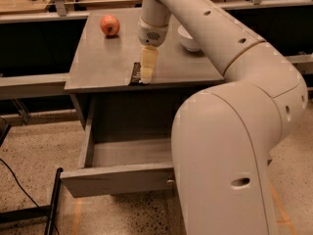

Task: Place rxbar chocolate into top drawer

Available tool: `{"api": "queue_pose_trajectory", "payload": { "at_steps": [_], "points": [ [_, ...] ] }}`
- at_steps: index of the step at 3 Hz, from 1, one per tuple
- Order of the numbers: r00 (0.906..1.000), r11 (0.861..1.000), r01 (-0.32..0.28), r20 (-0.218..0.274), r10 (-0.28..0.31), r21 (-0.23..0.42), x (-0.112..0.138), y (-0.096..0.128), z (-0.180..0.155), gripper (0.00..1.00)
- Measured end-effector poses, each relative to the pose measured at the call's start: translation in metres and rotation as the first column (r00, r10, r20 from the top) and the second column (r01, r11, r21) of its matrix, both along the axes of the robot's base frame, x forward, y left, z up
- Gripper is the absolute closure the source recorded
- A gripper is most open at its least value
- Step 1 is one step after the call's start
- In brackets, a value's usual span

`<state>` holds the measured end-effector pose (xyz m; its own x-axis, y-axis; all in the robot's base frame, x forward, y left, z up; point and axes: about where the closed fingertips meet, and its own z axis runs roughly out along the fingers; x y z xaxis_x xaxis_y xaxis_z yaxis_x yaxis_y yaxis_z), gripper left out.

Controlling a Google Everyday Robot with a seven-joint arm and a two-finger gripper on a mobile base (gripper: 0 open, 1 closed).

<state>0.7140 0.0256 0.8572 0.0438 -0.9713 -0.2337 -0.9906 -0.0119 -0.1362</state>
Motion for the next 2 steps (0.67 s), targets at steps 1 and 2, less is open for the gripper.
{"api": "queue_pose_trajectory", "payload": {
  "at_steps": [1, 2],
  "points": [
    [1.0000, 0.999, 0.006, -0.006, -0.007, -0.052, -0.0013, 0.0093, -0.0081, 0.00],
    [0.9998, 0.997, 0.005, -0.017, -0.007, -0.072, -0.0065, 0.0120, -0.0114, 0.00]
  ]
}}
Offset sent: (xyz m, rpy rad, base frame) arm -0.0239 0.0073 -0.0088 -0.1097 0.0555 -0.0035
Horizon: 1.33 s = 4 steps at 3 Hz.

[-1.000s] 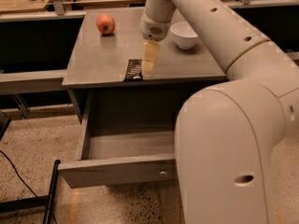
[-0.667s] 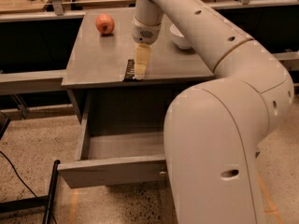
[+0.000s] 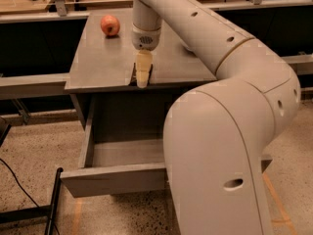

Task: Place rxbar chocolate into top drawer

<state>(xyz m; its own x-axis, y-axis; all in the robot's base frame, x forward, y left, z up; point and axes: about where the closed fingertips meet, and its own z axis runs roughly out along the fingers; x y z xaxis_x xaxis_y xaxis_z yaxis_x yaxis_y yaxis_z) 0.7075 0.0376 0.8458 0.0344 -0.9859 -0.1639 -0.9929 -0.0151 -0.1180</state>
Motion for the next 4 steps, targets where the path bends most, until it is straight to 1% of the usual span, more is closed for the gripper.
{"api": "queue_pose_trajectory", "payload": {
  "at_steps": [1, 2, 3, 4],
  "points": [
    [0.9998, 1.000, 0.003, -0.017, -0.003, -0.008, -0.005, -0.002, -0.006, 0.00],
    [0.9991, 1.000, 0.007, -0.041, -0.007, 0.003, -0.007, -0.005, -0.015, 0.00],
    [0.9984, 1.000, 0.008, -0.056, -0.007, 0.012, -0.007, -0.006, -0.021, 0.17],
    [0.9982, 1.000, 0.002, -0.060, 0.000, 0.022, -0.009, -0.006, -0.021, 0.41]
  ]
}}
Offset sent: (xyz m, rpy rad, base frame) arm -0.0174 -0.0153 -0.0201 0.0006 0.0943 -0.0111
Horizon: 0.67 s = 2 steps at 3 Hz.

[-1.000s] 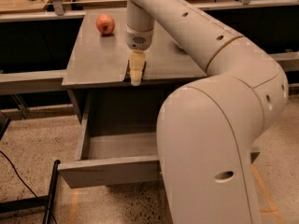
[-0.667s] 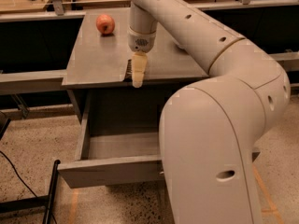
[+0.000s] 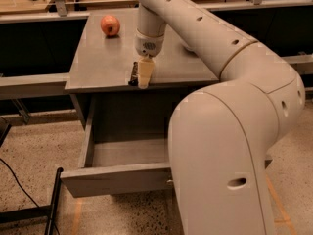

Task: Place rxbar chocolate into top drawer

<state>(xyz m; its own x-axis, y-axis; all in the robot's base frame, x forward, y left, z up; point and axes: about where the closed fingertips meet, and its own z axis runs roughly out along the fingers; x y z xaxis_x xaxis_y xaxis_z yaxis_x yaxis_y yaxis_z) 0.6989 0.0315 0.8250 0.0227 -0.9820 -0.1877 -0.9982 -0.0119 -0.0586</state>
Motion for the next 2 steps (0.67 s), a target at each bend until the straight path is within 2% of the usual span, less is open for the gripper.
{"api": "queue_pose_trajectory", "payload": {
  "at_steps": [1, 2],
  "points": [
    [0.9998, 1.000, -0.020, 0.009, 0.019, 0.020, -0.005, 0.002, 0.011, 0.72],
    [0.9989, 0.997, -0.044, 0.022, 0.042, 0.061, -0.017, 0.000, 0.031, 0.95]
  ]
}}
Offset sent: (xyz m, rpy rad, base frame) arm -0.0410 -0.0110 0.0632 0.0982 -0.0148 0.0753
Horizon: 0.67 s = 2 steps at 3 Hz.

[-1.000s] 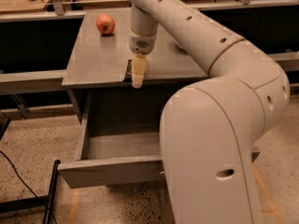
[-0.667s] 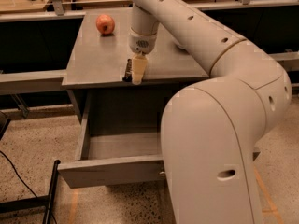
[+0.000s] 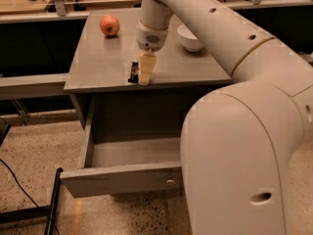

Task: Place rxbar chocolate into top drawer

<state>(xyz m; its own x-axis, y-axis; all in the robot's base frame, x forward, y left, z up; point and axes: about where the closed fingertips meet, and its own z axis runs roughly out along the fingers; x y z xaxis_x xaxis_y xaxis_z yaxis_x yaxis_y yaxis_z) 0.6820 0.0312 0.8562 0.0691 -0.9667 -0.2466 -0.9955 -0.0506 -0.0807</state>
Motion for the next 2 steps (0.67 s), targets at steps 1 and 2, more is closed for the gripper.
{"api": "queue_pose_trajectory", "payload": {
  "at_steps": [1, 2],
  "points": [
    [0.9993, 0.999, -0.032, 0.023, 0.031, 0.043, -0.028, -0.010, 0.026, 1.00],
    [0.9979, 0.998, -0.028, 0.059, 0.025, 0.052, -0.057, -0.029, 0.029, 1.00]
  ]
}}
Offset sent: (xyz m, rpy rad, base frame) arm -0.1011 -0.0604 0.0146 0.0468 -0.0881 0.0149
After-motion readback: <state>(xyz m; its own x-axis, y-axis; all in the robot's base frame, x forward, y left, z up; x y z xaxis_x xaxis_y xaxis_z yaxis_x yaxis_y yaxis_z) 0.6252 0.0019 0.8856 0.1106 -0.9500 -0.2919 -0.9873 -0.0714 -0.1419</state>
